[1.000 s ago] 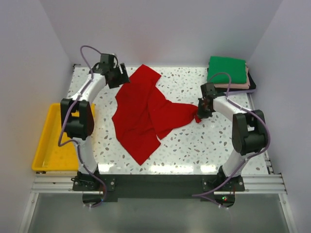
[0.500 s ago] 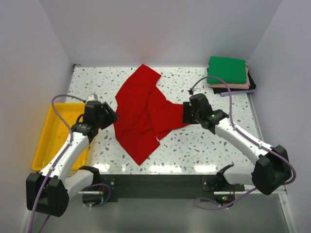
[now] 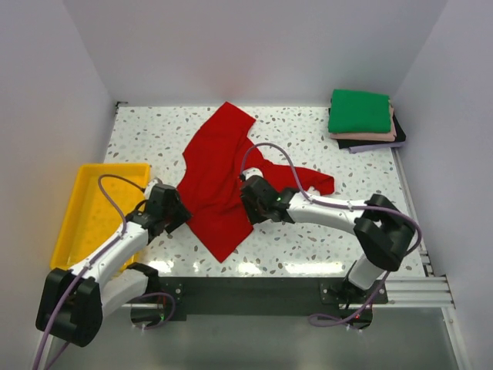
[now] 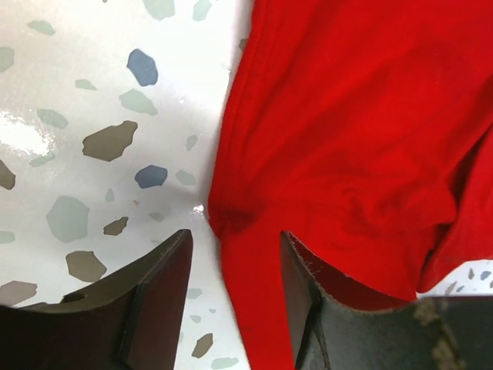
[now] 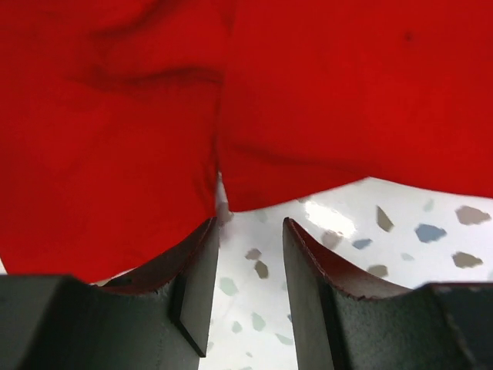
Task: Fold and stack the t-shirts
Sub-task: Flatten the tshirt out
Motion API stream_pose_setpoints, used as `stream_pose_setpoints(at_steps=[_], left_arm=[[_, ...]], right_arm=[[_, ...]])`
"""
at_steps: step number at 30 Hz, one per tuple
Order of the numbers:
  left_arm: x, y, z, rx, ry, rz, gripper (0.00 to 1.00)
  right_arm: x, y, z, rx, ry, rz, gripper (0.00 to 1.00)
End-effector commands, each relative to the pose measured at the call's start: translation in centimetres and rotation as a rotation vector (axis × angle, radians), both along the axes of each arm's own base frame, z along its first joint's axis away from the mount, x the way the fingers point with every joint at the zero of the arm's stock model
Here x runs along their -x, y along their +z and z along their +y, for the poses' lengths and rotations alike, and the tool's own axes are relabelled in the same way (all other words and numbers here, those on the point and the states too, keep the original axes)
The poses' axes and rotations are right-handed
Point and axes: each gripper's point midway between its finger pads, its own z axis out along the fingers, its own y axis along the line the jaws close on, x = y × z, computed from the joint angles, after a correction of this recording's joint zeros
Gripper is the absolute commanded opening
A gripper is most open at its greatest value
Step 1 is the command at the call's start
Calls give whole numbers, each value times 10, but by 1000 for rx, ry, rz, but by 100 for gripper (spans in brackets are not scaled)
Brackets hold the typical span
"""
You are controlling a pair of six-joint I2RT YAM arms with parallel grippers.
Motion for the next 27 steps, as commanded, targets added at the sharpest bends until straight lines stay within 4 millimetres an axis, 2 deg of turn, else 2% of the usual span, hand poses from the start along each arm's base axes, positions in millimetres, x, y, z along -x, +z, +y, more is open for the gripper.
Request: stream_pose_setpoints(at_steps=[1, 7, 11, 15, 16, 19, 21, 23, 25, 27], left_arm=[[-7, -5, -2, 7, 21, -23, 53], [-7, -18, -5, 12, 8, -8, 45], [-11, -20, -4, 3, 8, -13, 41], [-14, -21, -4, -12, -5, -9, 22], [-15, -20, -4, -16, -6, -11, 13], [-17, -15, 0, -35, -1, -16, 4], [-19, -10, 4, -50, 6, -24, 0], [-19, -6, 10, -67, 22, -23, 0], [-21, -1, 19, -78, 37, -30, 0], [-22, 6, 31, -92, 63, -37, 0]], right_arm=[[-21, 17, 27, -42, -20, -92, 42], [-22, -3, 37, 10, -11, -72, 43], [-21, -13, 33, 51, -30, -64, 44], [-21, -22, 29, 77, -43, -60, 44], [-21, -24, 29, 81, -46, -62, 43], [-20, -26, 28, 86, -47, -58, 36], [-19, -24, 26, 87, -48, -57, 25], [-18, -15, 24, 79, -49, -63, 11], [-20, -1, 23, 73, -48, -80, 4], [-21, 24, 15, 78, -49, -116, 0]])
